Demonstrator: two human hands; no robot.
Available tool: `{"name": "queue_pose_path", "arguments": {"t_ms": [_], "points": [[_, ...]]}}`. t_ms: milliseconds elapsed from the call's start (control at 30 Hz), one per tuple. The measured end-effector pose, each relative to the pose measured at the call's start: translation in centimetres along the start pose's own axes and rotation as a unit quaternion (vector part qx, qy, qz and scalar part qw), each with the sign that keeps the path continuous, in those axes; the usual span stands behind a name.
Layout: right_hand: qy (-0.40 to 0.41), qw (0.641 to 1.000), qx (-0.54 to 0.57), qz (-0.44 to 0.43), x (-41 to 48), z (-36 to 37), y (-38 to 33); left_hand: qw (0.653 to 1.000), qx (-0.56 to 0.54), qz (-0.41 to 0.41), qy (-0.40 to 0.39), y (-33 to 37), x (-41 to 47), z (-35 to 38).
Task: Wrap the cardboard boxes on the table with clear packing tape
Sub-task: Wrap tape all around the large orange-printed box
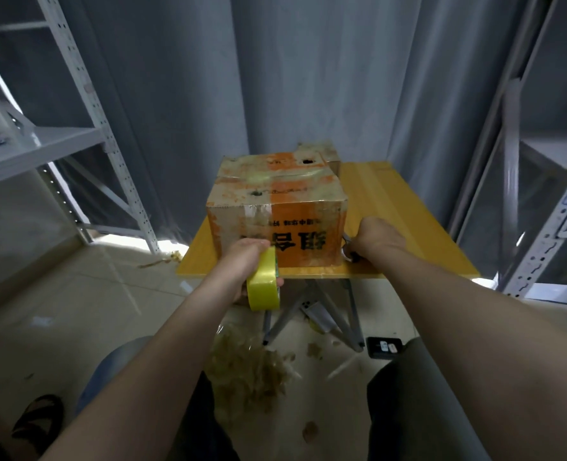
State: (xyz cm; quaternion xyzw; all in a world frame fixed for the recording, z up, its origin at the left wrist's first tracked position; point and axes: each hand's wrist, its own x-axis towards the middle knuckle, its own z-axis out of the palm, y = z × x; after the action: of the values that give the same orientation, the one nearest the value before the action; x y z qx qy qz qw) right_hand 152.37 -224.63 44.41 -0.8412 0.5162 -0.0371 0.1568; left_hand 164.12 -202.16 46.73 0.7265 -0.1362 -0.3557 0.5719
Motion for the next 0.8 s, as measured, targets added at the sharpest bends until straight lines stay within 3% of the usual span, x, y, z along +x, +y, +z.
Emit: {"name": "queue_pose_path", "arguments": {"t_ms": [267,367,400,467,500,567,700,800], "points": [[0.008,0.998,0.039,0.054,0.2,0.5,0.4,1.0,0.003,-0.003,0.0,-0.1,-0.1,0.0],[0.019,0.974,0.208,0.085,0.6,0.2,0.5,1.0,0.008,-0.002,-0.004,-0.2,-0.1,-0.1],[0.024,0.94,0.329,0.09,0.7,-0.2,0.2,1.0,0.006,0.001,-0.005,-0.2,0.0,-0.2],[0.048,0.816,0.571,0.076,0.1,-1.7,-0.7,1.0,-0.006,0.012,-0.011,-0.3,0.2,-0.3],[0.066,0.769,0.634,0.043,-0.3,-2.6,-1.3,1.0,-0.012,0.017,-0.014,-0.4,0.2,-0.4],[0.084,0.735,0.671,-0.047,-1.3,-4.3,-2.3,0.999,-0.023,0.025,-0.014,-0.6,0.3,-0.5],[0.027,0.764,0.617,-0.187,-2.7,-5.7,-4.0,0.999,-0.034,0.037,-0.017,-0.8,0.2,-0.7],[-0.03,0.788,0.572,-0.225,-3.6,-5.7,-5.0,0.999,-0.027,0.035,-0.023,-0.8,0.1,-0.9]]}}
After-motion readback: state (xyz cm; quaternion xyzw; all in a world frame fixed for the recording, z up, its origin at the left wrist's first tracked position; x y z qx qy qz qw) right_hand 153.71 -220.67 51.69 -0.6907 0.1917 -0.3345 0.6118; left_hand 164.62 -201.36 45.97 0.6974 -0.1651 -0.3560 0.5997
